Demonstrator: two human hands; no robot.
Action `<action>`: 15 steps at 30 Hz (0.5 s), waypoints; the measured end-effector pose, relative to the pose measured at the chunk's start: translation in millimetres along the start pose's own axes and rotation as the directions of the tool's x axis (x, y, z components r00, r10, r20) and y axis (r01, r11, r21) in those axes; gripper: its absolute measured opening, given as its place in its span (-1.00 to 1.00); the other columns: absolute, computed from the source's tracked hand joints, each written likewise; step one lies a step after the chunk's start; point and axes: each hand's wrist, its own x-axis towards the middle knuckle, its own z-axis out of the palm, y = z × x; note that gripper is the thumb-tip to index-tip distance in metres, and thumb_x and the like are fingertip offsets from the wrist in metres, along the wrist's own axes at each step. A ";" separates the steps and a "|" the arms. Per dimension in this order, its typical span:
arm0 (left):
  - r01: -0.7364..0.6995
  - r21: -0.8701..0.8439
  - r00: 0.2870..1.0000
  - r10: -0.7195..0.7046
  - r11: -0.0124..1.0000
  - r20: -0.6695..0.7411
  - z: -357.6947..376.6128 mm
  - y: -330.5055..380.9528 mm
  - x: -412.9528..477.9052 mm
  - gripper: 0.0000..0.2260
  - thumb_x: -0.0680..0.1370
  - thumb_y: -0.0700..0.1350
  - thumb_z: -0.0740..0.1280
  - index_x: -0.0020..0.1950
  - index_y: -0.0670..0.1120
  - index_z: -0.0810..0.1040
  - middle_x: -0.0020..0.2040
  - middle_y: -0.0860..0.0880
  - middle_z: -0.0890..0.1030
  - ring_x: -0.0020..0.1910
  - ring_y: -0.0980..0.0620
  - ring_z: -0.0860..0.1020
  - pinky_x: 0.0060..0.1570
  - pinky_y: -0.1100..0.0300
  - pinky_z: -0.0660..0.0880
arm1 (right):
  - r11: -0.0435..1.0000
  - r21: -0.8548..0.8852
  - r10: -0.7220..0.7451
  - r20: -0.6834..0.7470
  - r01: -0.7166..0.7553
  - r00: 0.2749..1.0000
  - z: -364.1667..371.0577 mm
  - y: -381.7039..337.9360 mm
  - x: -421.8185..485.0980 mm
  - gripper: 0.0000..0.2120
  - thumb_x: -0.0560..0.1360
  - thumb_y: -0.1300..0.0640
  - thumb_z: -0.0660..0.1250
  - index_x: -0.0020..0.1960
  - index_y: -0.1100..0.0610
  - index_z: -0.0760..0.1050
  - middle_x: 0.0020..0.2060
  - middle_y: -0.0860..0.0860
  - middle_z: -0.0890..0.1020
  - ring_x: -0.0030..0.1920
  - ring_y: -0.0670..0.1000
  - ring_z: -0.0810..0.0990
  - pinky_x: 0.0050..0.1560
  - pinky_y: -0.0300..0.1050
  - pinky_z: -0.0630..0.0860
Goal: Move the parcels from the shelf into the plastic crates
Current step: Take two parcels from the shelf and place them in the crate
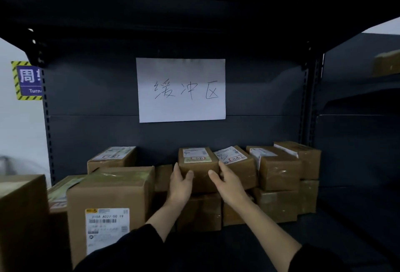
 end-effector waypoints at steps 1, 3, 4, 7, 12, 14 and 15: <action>0.009 -0.029 1.000 -0.009 1.000 0.006 0.5 -0.6 -4.5 -0.50 0.62 -0.07 0.15 0.52 -0.03 0.05 0.46 -0.09 0.30 0.42 -0.08 0.29 0.36 0.00 0.26 | 0.999 0.045 0.019 -0.004 -0.019 1.000 0.4 0.6 -3.4 -0.40 0.57 -0.06 0.18 0.51 0.10 0.06 0.47 0.05 0.23 0.44 0.02 0.23 0.43 -0.02 0.23; -0.005 -0.074 1.000 0.004 0.997 -0.005 -0.4 -5.8 -16.1 -0.53 0.61 -0.03 0.16 0.50 0.00 0.12 0.40 -0.06 0.38 0.37 -0.06 0.35 0.32 0.02 0.30 | 0.992 0.120 0.038 -0.034 -0.033 0.999 1.4 0.7 -12.0 -0.43 0.56 -0.05 0.19 0.50 0.08 0.11 0.44 0.05 0.25 0.40 0.02 0.28 0.40 -0.01 0.28; -0.027 -0.081 0.999 0.026 0.996 -0.021 -1.0 -7.6 -20.5 -0.55 0.61 0.00 0.16 0.48 0.02 0.15 0.37 -0.04 0.40 0.35 -0.05 0.37 0.30 0.01 0.31 | 0.989 0.145 0.042 -0.055 -0.033 0.998 1.0 0.9 -13.7 -0.43 0.56 -0.05 0.20 0.49 0.08 0.13 0.43 0.05 0.25 0.39 0.02 0.30 0.37 -0.04 0.30; -0.089 -0.067 0.995 0.085 0.994 -0.059 -10.2 -15.3 -42.4 -0.65 0.58 0.07 0.19 0.35 0.10 0.25 0.22 0.04 0.45 0.22 0.03 0.43 0.24 0.04 0.38 | 0.989 0.139 0.066 -0.098 -0.052 0.993 -1.3 -4.1 -31.3 -0.47 0.55 -0.09 0.20 0.45 0.09 0.25 0.36 0.04 0.30 0.29 -0.05 0.38 0.22 -0.21 0.33; -0.229 -0.032 0.972 0.227 0.973 -0.064 -11.1 -19.0 -61.7 -0.80 0.55 -0.01 0.27 0.13 0.10 0.31 -0.01 0.23 0.45 -0.01 0.31 0.43 -0.11 0.35 0.35 | 0.989 0.135 -0.040 -0.198 0.067 0.979 -5.6 -3.8 -47.8 -0.70 0.50 -0.04 0.31 0.20 -0.14 0.34 0.09 -0.14 0.36 -0.03 -0.28 0.42 -0.14 -0.47 0.30; -0.252 -0.005 0.965 0.251 0.968 -0.068 -13.1 -25.2 -77.8 -0.77 0.54 -0.10 0.30 0.13 0.06 0.32 0.01 0.21 0.48 0.05 0.25 0.47 -0.10 0.40 0.36 | 0.987 0.147 -0.036 -0.207 0.068 0.978 -4.7 -3.0 -64.6 -0.61 0.49 0.01 0.34 0.27 -0.06 0.32 0.12 -0.12 0.43 0.04 -0.24 0.46 -0.11 -0.46 0.37; -0.260 0.014 0.964 0.261 0.965 -0.060 -15.8 -29.9 -88.0 -0.73 0.54 -0.12 0.31 0.18 0.03 0.33 0.07 0.18 0.49 0.10 0.21 0.47 -0.03 0.38 0.40 | 0.985 0.158 -0.035 -0.199 0.067 0.979 -3.0 -2.1 -75.6 -0.60 0.48 0.02 0.35 0.26 -0.06 0.30 0.11 -0.13 0.47 0.05 -0.23 0.48 -0.11 -0.45 0.41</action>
